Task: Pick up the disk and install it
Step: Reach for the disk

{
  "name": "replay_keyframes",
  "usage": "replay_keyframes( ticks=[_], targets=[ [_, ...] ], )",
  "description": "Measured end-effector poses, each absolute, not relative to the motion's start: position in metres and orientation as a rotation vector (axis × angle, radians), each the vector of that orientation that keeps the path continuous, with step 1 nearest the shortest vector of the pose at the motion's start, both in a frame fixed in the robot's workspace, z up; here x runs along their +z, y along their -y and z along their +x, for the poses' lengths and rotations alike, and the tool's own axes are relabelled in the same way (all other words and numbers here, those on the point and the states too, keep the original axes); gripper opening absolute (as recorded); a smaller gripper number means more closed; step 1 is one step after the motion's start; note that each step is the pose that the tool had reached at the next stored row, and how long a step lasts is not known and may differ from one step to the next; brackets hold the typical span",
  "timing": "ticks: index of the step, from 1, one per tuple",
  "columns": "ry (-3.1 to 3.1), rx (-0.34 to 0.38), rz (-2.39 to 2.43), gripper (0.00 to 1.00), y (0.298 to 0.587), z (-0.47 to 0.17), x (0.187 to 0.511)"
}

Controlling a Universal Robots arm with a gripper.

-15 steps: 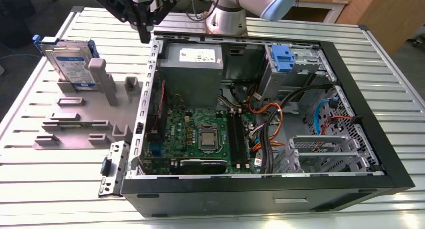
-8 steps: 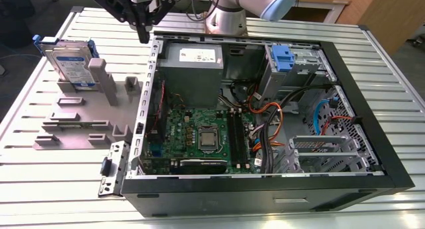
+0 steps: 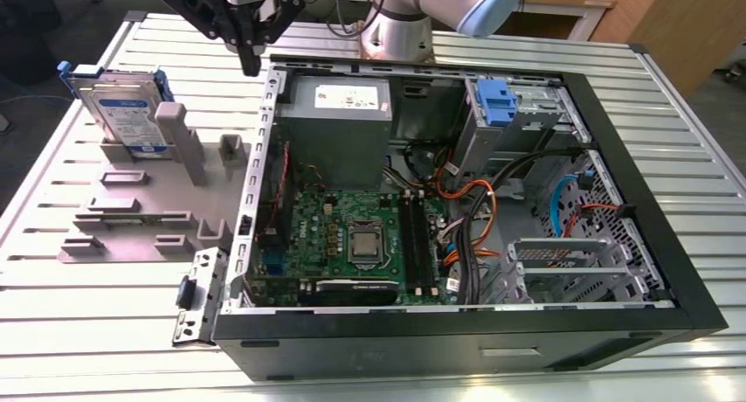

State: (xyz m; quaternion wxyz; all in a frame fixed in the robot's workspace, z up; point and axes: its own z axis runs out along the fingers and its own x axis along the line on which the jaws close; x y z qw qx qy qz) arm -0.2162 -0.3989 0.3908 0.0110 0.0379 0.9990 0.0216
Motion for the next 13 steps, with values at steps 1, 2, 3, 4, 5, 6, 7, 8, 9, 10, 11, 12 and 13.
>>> replay_keyframes(
  ticks=[1, 2, 3, 4, 5, 6, 7, 8, 9, 10, 11, 12, 13],
  targets=[
    [-3.117, 0.067, 0.118, 0.11, 0.3989, -0.2164, 0.3908],
    [-3.117, 0.067, 0.118, 0.11, 0.3989, -0.2167, 0.3908],
    [-3.117, 0.067, 0.118, 0.11, 0.3989, -0.2169, 0.3908],
    [-3.117, 0.068, 0.118, 0.11, 0.3989, -0.2172, 0.3908],
    [-3.117, 0.068, 0.118, 0.11, 0.3989, -0.2175, 0.3908],
    [-3.117, 0.067, 0.118, 0.11, 0.3989, -0.2178, 0.3908],
    [-3.117, 0.068, 0.118, 0.11, 0.3989, -0.2181, 0.3908],
    [-3.117, 0.067, 0.118, 0.11, 0.3989, -0.2185, 0.3908],
    [-3.117, 0.068, 0.118, 0.11, 0.3989, -0.2189, 0.3908],
    [-3.117, 0.068, 0.118, 0.11, 0.3989, -0.2192, 0.3908],
    [-3.117, 0.068, 0.118, 0.11, 0.3989, -0.2194, 0.3908],
    [-3.117, 0.068, 0.118, 0.11, 0.3989, -0.2196, 0.3908],
    [-3.117, 0.068, 0.118, 0.11, 0.3989, -0.2199, 0.3908]
  ],
)
